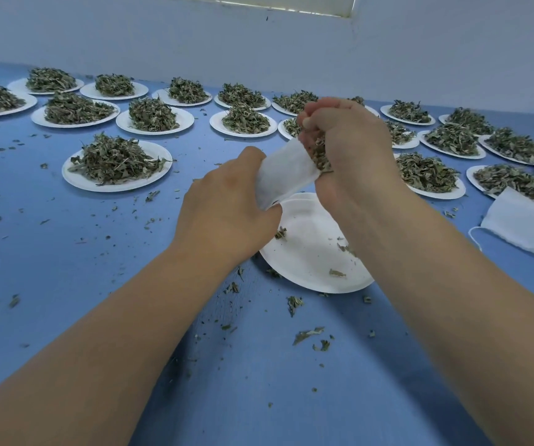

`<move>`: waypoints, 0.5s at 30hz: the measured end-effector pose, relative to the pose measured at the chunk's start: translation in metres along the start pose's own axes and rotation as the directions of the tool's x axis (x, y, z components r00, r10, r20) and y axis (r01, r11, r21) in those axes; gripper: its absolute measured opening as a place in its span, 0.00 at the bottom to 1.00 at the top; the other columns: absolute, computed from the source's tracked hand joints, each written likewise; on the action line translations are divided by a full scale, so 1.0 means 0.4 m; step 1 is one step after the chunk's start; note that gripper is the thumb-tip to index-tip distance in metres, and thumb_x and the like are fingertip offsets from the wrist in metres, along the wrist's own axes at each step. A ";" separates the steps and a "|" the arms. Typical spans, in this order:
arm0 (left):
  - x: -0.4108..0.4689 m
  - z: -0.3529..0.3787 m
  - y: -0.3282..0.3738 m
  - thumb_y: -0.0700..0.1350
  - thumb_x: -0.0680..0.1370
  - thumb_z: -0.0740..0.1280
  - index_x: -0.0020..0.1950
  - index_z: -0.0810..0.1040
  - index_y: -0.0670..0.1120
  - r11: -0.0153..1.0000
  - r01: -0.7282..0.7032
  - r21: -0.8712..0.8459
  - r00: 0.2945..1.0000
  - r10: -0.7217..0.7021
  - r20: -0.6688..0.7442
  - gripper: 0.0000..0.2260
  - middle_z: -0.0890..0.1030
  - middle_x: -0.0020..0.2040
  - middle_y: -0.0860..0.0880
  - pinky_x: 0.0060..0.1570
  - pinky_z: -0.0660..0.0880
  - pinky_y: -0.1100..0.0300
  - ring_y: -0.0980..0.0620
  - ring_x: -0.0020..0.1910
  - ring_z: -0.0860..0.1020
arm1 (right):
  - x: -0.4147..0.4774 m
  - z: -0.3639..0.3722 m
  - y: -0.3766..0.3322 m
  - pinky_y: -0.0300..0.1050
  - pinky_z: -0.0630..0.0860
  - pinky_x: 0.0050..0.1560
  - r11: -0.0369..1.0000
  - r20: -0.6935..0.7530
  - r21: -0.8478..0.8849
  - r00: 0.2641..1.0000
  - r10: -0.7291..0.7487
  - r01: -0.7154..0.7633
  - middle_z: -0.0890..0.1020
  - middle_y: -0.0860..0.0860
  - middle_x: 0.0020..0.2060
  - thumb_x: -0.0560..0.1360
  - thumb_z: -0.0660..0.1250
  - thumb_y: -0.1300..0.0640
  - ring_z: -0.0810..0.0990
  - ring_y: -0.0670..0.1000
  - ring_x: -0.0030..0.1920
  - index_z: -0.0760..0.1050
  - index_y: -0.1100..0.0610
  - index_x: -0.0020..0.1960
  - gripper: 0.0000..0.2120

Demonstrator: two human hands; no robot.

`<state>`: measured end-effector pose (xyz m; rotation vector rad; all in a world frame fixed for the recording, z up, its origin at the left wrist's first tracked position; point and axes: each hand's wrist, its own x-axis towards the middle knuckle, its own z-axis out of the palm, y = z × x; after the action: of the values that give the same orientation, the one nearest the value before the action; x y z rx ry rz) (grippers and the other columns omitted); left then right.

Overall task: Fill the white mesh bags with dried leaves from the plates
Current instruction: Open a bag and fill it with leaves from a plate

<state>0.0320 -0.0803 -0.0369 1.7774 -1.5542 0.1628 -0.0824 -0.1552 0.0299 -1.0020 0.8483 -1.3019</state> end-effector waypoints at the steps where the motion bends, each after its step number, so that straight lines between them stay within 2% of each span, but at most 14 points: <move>1: 0.000 0.000 0.000 0.53 0.70 0.69 0.57 0.71 0.53 1.000 0.002 -0.001 1.000 -0.002 0.000 0.17 0.78 0.44 0.52 0.40 0.72 0.51 0.44 0.42 0.76 | 0.002 -0.002 0.002 0.43 0.76 0.44 1.000 0.021 -0.012 1.000 -0.010 0.010 0.83 0.53 0.39 0.72 0.66 0.72 0.82 0.52 0.43 0.80 0.58 0.42 0.10; 3: 0.000 0.000 -0.001 0.53 0.71 0.69 0.57 0.71 0.52 1.000 0.011 -0.007 1.000 -0.011 -0.005 0.17 0.78 0.44 0.52 0.40 0.72 0.50 0.44 0.42 0.75 | 0.002 -0.005 0.004 0.47 0.77 0.47 0.995 0.055 -0.097 0.998 -0.023 0.028 0.86 0.55 0.43 0.73 0.68 0.70 0.84 0.54 0.48 0.83 0.59 0.46 0.09; 6: -0.002 0.001 0.002 0.52 0.70 0.69 0.56 0.71 0.52 1.000 0.002 0.001 1.000 -0.002 0.005 0.17 0.78 0.44 0.52 0.39 0.69 0.52 0.43 0.42 0.75 | -0.004 -0.003 0.000 0.49 0.79 0.54 0.972 0.094 -0.234 0.996 0.010 0.012 0.88 0.51 0.44 0.76 0.70 0.58 0.86 0.49 0.51 0.85 0.56 0.46 0.05; 9: -0.004 0.000 0.006 0.52 0.69 0.68 0.55 0.70 0.52 1.000 -0.001 0.010 1.000 0.000 0.008 0.16 0.77 0.42 0.53 0.37 0.69 0.53 0.44 0.40 0.75 | -0.011 0.007 -0.013 0.54 0.77 0.64 0.960 0.132 -0.276 0.988 0.083 -0.044 0.88 0.50 0.42 0.82 0.61 0.49 0.86 0.51 0.51 0.84 0.56 0.44 0.17; 12: -0.003 -0.002 0.004 0.51 0.69 0.68 0.54 0.70 0.52 1.000 0.025 -0.001 1.000 -0.025 -0.003 0.15 0.76 0.41 0.53 0.37 0.69 0.52 0.44 0.40 0.75 | -0.022 0.012 -0.027 0.55 0.76 0.64 0.921 0.120 -0.389 0.989 0.086 -0.032 0.88 0.47 0.40 0.83 0.55 0.44 0.85 0.52 0.55 0.84 0.54 0.45 0.22; 15: -0.004 -0.001 0.004 0.52 0.69 0.67 0.54 0.70 0.53 0.999 0.038 -0.021 0.999 -0.037 0.009 0.15 0.76 0.40 0.53 0.37 0.72 0.51 0.45 0.40 0.75 | -0.029 0.020 -0.033 0.48 0.75 0.58 0.862 0.136 -0.506 0.988 0.075 0.004 0.87 0.41 0.40 0.83 0.54 0.41 0.82 0.45 0.51 0.85 0.50 0.44 0.24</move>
<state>0.0301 -0.0789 -0.0368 1.7916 -1.5223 0.1197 -0.0810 -0.1426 0.0445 -1.4718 1.1147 -0.9679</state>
